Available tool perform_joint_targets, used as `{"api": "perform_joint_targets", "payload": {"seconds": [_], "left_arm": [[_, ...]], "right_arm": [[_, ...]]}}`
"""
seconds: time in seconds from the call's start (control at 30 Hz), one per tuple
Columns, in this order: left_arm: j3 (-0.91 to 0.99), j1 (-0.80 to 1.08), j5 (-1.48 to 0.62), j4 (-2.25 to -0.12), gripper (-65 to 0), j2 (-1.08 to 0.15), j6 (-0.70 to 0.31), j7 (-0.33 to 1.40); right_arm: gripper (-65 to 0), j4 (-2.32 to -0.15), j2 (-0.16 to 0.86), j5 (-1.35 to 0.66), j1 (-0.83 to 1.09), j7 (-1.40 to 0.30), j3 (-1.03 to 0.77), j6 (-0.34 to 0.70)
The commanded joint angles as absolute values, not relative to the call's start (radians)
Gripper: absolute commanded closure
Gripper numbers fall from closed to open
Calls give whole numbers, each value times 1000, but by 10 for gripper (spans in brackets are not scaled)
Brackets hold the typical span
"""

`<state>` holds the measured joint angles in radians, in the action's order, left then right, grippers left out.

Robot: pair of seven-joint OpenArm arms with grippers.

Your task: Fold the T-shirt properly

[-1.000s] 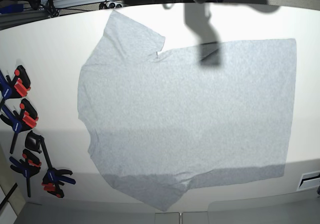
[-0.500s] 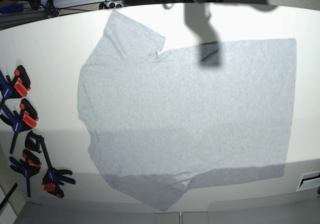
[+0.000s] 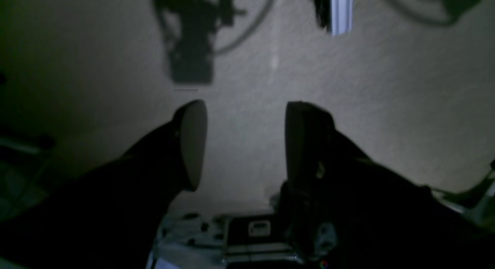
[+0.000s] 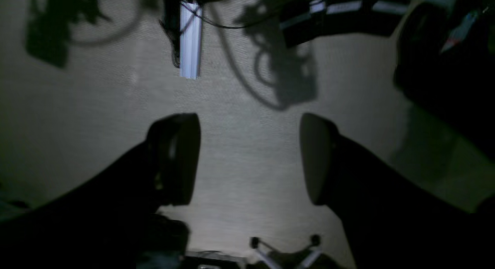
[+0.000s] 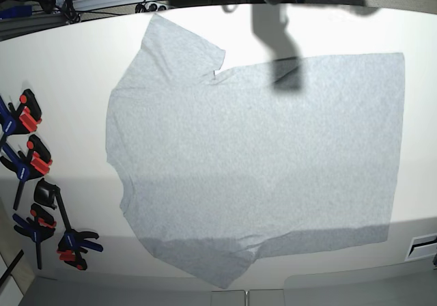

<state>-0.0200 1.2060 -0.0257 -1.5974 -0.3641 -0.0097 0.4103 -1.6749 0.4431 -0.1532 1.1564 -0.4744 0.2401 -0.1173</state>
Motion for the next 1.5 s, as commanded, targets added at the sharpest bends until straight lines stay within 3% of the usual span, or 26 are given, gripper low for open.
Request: {"api": "perform_joint_targets", "payload": {"seconds": [0.0, 0.3, 0.77, 1.03, 1.3, 1.47], "left_arm": [[-19, 1230, -27, -1624, -305, -379, 1, 424], [38, 1230, -28, -1835, -305, -413, 1, 572], [217, 1169, -27, -2194, -305, -413, 1, 721], [216, 980, -28, -2234, -305, -413, 0, 697], [216, 794, -28, -2275, -305, -413, 0, 654], [216, 734, -28, -2275, -305, -413, 0, 605]], "right_arm": [[-372, -1687, 448, -143, 1181, -475, 240, -120], [-372, -1708, 448, -131, 1180, -476, 240, -120], [-372, -2044, 448, -45, 1101, -594, 240, -121], [-372, -2120, 449, -27, 986, -622, 241, -120], [-373, -2180, 449, 208, 857, -605, 242, -93], [-373, -2179, 449, 211, 798, -611, 242, -60]]}}
